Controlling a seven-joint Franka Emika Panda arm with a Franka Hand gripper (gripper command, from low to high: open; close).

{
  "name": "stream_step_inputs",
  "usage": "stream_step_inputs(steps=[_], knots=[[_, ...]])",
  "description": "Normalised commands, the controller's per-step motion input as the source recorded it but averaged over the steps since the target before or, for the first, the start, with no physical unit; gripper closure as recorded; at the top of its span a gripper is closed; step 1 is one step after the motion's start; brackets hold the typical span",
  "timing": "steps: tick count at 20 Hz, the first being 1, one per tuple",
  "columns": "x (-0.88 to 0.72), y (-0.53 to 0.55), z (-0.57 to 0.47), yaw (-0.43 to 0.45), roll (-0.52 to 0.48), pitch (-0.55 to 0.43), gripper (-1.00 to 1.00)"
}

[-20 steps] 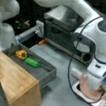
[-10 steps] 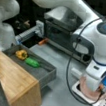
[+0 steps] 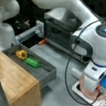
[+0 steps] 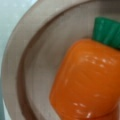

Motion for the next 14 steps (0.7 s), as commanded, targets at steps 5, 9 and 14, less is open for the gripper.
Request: stream_step_inputs(steps=[5,9,14], knots=[[-0.03,0.04,-0.04,-0.002,-0.242,-0.001,-1.0],[-0.05,0.04,-0.06,-0.003,-0.242,-0.001,-1.0],[-0.05,0.02,-0.09,0.041,-0.272,0.114,-1.0]])
